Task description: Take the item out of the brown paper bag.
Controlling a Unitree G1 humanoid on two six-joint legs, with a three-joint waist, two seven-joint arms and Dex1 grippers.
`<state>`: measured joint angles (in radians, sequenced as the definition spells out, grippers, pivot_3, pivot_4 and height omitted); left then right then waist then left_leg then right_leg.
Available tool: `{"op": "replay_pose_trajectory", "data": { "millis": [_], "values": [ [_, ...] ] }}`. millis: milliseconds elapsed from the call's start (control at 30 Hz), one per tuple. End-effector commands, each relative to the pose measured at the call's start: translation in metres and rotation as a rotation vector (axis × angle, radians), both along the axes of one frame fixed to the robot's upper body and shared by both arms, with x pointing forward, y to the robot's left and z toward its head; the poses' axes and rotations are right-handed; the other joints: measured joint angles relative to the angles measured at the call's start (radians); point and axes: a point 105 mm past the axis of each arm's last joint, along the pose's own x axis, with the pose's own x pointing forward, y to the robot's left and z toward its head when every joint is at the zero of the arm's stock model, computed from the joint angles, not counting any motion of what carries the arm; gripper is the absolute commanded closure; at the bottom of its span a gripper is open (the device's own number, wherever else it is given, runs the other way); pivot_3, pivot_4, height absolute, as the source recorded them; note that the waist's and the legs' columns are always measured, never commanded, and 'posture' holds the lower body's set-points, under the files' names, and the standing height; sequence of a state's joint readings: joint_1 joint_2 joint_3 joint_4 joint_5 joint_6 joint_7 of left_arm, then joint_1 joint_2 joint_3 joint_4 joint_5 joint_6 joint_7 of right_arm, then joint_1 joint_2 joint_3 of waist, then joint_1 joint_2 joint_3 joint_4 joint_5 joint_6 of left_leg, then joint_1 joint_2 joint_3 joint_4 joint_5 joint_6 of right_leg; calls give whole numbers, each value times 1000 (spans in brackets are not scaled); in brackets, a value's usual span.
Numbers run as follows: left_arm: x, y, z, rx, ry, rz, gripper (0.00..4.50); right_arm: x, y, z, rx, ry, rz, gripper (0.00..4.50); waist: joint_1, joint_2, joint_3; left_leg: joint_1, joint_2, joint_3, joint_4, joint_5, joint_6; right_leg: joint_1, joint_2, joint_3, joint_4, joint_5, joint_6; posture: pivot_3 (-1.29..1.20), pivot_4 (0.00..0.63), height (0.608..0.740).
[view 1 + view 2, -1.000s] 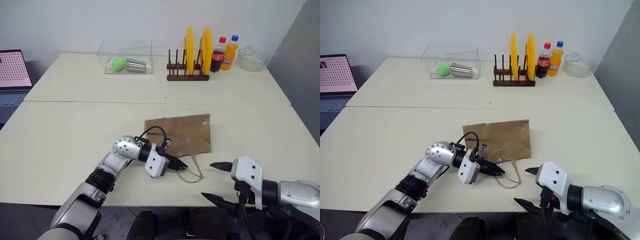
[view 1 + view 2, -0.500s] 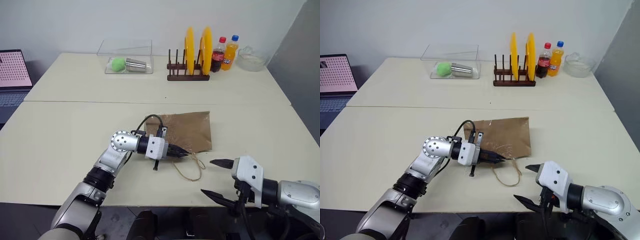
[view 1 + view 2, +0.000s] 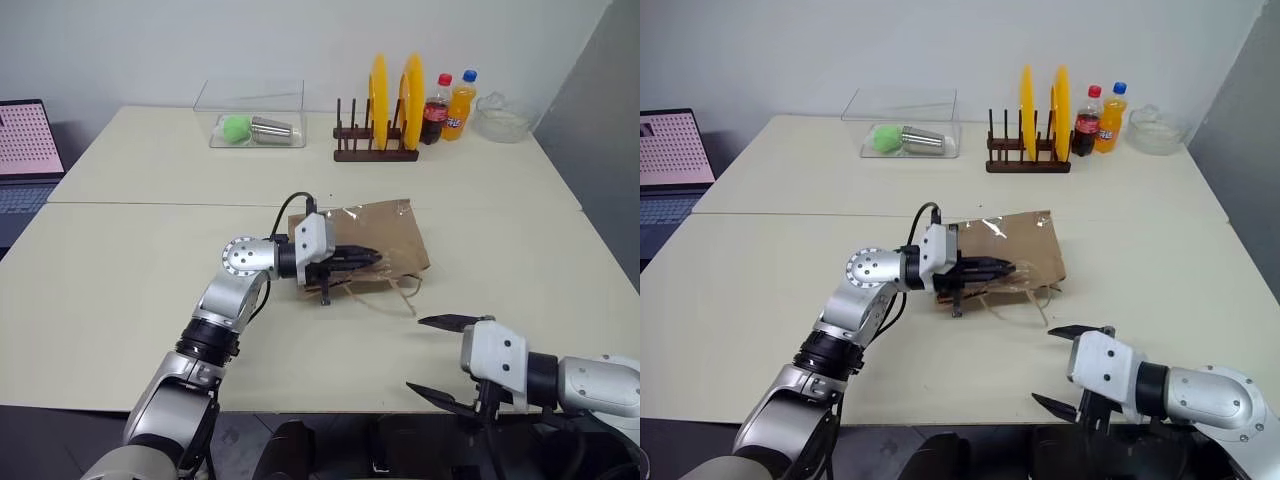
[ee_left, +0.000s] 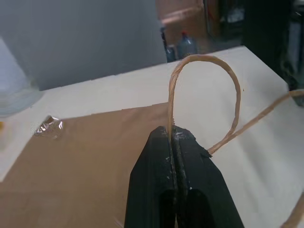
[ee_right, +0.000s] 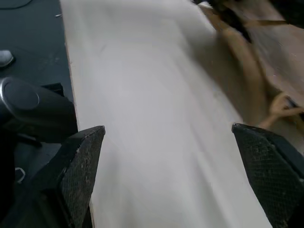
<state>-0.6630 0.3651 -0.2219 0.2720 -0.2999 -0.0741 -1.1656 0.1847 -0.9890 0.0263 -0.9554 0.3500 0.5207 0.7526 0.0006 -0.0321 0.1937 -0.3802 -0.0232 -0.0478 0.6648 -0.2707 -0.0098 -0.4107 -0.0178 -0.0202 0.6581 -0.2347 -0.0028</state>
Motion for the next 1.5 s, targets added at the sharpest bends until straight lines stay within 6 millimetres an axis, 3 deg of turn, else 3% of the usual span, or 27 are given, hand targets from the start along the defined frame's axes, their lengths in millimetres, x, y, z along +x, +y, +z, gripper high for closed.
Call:
{"op": "replay_pose_trajectory", "data": {
  "millis": [33, 167, 467, 533, 633, 933, 1333, 1400, 1500],
  "values": [
    [-2, -2, 18, -40, -42, -9, 4478, 4, 10, 4, -17, -91, 75, 0, -1, 0, 0, 0, 0, 0, 0, 0, 0, 0, 0, 0, 0, 0, 0, 0, 150, 740],
    [-3, 0, 16, -23, -44, -12, 4478, 13, 18, 13, -12, -153, 115, 0, 0, 0, 0, 0, 0, 0, 0, 0, 0, 0, 0, 0, 0, 0, 0, 0, 150, 740],
    [-9, 2, 9, 0, -47, -21, 4478, -3, 27, 54, 126, -154, 190, 0, 3, 0, 0, 0, 0, 0, 0, 0, 0, 0, 0, 0, 0, 0, 0, 0, 150, 740],
    [-10, 1, 8, 3, -47, -27, 4478, -2, 28, 54, 113, -153, 194, 0, 3, 0, 0, 0, 0, -1, 0, 0, 0, 0, 0, 0, 0, 0, 0, 0, 150, 740],
    [-11, -1, 7, 3, -46, -34, 4478, 12, 23, 38, 22, -162, 173, 0, 3, 0, 0, 0, 0, 0, 0, 0, 0, 0, 0, 0, 0, 0, 0, 0, 150, 740],
    [-14, -3, 6, 7, -52, -44, 4478, 41, 29, 10, -2, -176, 141, 0, 1, 0, 0, 0, 0, 0, 0, 0, 0, 0, 0, 0, 0, 0, 0, 0, 150, 740],
    [-8, -1, 14, 0, -66, -15, 4500, 47, 21, -20, -86, -128, 114, 4336, 1, 0, 0, 0, 0, -1, 0, 0, 0, 0, 0, 0, 0, 0, 0, 0, 150, 740],
    [-3, -1, 21, -22, -59, 8, 4500, 46, 20, -25, -98, -118, 112, 4461, 1, 0, 0, 0, 0, -1, 0, 0, 0, 0, 0, 0, 0, 0, 0, 0, 150, 740],
    [8, -3, 52, -81, -77, 56, 4500, 43, 21, -35, -122, -97, 127, 4461, 1, 0, 0, 0, 0, -1, 1, 0, 0, 0, 0, 0, 0, 0, 0, 0, 150, 740]
  ]
}}
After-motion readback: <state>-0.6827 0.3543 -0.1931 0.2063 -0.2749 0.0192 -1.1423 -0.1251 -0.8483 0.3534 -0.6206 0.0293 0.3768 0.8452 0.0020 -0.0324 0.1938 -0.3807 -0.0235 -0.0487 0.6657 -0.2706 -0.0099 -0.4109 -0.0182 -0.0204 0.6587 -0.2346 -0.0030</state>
